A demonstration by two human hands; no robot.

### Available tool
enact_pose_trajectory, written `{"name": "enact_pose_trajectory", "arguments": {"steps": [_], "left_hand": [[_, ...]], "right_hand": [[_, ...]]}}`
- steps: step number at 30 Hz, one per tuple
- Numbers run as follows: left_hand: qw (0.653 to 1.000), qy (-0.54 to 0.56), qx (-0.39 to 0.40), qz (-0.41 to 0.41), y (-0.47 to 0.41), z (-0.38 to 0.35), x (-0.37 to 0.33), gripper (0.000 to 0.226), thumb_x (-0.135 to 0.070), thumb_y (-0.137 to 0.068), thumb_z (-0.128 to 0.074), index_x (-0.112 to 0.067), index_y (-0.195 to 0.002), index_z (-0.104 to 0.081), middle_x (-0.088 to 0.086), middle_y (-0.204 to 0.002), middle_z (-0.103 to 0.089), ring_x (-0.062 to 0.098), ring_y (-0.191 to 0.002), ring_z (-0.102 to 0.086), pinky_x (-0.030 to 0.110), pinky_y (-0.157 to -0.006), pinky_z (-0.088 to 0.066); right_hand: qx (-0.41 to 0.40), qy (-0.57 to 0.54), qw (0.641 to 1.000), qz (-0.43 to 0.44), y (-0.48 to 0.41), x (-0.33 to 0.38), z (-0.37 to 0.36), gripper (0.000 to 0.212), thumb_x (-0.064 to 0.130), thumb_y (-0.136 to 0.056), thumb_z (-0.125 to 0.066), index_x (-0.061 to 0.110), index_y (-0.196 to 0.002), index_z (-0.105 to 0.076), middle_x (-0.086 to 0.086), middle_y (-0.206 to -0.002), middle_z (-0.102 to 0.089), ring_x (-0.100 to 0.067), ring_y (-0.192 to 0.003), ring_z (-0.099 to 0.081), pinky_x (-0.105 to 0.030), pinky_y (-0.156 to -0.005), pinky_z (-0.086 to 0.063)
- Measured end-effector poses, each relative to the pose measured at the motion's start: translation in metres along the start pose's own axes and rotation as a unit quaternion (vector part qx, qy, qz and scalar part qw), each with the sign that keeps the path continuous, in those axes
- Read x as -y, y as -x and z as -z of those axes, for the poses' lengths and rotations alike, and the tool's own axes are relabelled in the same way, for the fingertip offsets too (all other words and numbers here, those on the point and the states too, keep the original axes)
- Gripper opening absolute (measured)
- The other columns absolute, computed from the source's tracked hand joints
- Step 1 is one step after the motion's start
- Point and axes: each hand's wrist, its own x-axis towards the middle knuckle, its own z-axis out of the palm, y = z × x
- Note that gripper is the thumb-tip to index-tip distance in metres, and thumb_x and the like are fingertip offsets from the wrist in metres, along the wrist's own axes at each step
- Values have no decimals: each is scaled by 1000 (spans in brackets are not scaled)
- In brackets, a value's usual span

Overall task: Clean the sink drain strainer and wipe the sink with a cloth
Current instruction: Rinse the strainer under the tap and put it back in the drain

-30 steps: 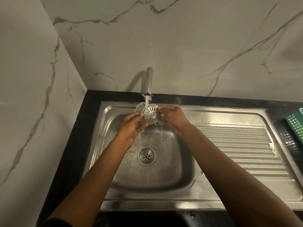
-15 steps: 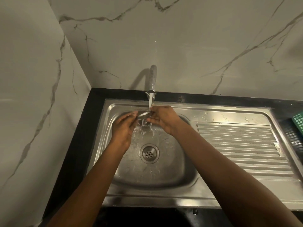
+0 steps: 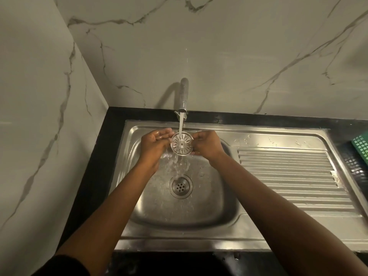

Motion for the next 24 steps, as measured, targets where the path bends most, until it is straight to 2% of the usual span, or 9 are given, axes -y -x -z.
{"name": "enact_pose_trajectory", "arguments": {"steps": [2,5,7,10,15,19,21,23,24], "left_hand": [[1000,-20,13,-2,-13,-2,-5,31,2,-90,-69,-23,-107,-77,2,-112,-80,20,-108,-76,39,-94,-60],[994,-93,56,-8,-37,-8,-14,43,0,-97,-60,-21,-135,-66,2,-137,-68,21,-124,-66,30,-93,-56],[989,-124,86,3,-54,-14,-19,54,1,-101,-53,-16,-152,-49,5,-154,-54,21,-138,-55,32,-103,-51],[984,-136,107,30,-72,-22,-27,68,8,-99,-48,-14,-161,-32,5,-167,-35,23,-150,-39,41,-119,-40],[982,-140,106,68,-84,-28,-29,65,16,-96,-43,-4,-157,-37,17,-163,-40,32,-150,-40,46,-122,-36],[980,-162,102,54,-80,-33,-26,63,23,-92,-40,9,-152,-31,25,-160,-41,35,-149,-40,47,-120,-39],[978,-165,121,49,-79,-36,-26,58,24,-92,-39,7,-148,-42,12,-156,-49,25,-145,-46,47,-120,-39],[971,-179,154,39,-77,-37,-28,49,17,-99,-39,-9,-136,-58,-9,-140,-58,10,-124,-52,47,-120,-39],[967,-187,170,32,-76,-37,-28,49,16,-100,-39,-12,-136,-57,-12,-142,-56,7,-123,-49,44,-120,-39]], "right_hand": [[-16,-12,1000,-5,1,-8,5,27,-8,-85,-74,17,-77,-79,3,-72,-79,-15,-66,-78,-29,-60,-64],[-35,-21,999,-8,5,-23,11,29,-8,-85,-74,19,-77,-79,3,-69,-79,-13,-62,-77,-26,-56,-61],[-41,-25,999,-13,8,-32,14,27,-6,-86,-74,18,-76,-79,2,-68,-78,-11,-59,-75,-27,-56,-60],[-43,-30,999,-15,12,-42,17,22,-3,-86,-76,17,-78,-79,1,-72,-79,-11,-60,-76,-26,-56,-59],[-40,-43,998,-19,12,-51,21,20,-3,-88,-72,15,-82,-79,-3,-77,-81,-16,-66,-78,-29,-59,-61],[-37,-46,998,-15,9,-53,22,21,-2,-89,-72,17,-82,-79,-3,-78,-81,-17,-68,-79,-31,-62,-62],[-36,-40,998,-12,7,-54,22,21,-1,-88,-73,17,-82,-78,-2,-79,-81,-16,-67,-78,-32,-62,-63],[-36,-42,998,-16,5,-55,21,21,-3,-89,-72,16,-83,-78,-2,-78,-81,-16,-66,-78,-34,-64,-64],[-37,-42,998,-18,4,-56,21,21,-3,-88,-72,17,-83,-77,-1,-78,-81,-16,-66,-78,-36,-65,-64]]}}
